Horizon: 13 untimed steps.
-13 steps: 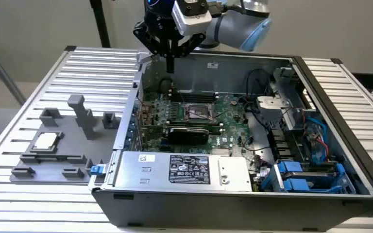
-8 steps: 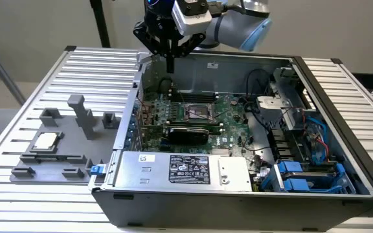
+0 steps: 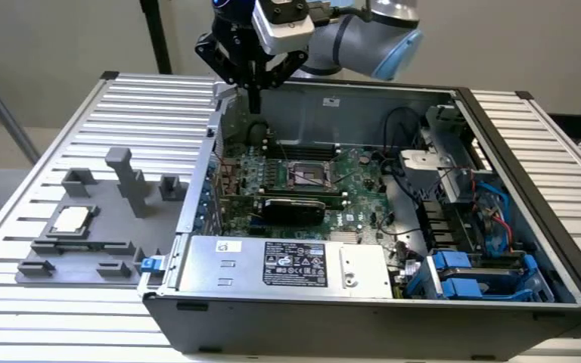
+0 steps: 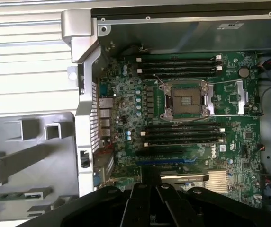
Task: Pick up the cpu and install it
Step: 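Reach for the cpu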
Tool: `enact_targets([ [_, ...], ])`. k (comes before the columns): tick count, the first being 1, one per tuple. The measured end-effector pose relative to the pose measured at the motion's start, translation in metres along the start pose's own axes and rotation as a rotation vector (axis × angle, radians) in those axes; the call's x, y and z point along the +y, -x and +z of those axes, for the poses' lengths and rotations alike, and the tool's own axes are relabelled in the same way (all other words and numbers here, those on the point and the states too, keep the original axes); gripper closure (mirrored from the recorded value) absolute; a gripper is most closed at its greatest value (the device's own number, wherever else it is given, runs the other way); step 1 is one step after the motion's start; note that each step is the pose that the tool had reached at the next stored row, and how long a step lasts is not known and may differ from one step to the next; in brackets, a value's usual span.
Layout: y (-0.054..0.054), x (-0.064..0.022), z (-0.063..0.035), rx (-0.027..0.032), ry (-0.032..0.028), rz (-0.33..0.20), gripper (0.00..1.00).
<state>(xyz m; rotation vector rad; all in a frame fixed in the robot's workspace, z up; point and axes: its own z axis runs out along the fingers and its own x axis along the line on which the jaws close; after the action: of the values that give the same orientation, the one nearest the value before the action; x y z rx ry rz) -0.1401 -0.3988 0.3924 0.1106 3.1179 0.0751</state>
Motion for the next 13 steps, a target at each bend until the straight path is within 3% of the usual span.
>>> enact_targets([
  [13,-0.059,-0.0045,-0.0004,0.0001,0.0,0.0,0.89],
])
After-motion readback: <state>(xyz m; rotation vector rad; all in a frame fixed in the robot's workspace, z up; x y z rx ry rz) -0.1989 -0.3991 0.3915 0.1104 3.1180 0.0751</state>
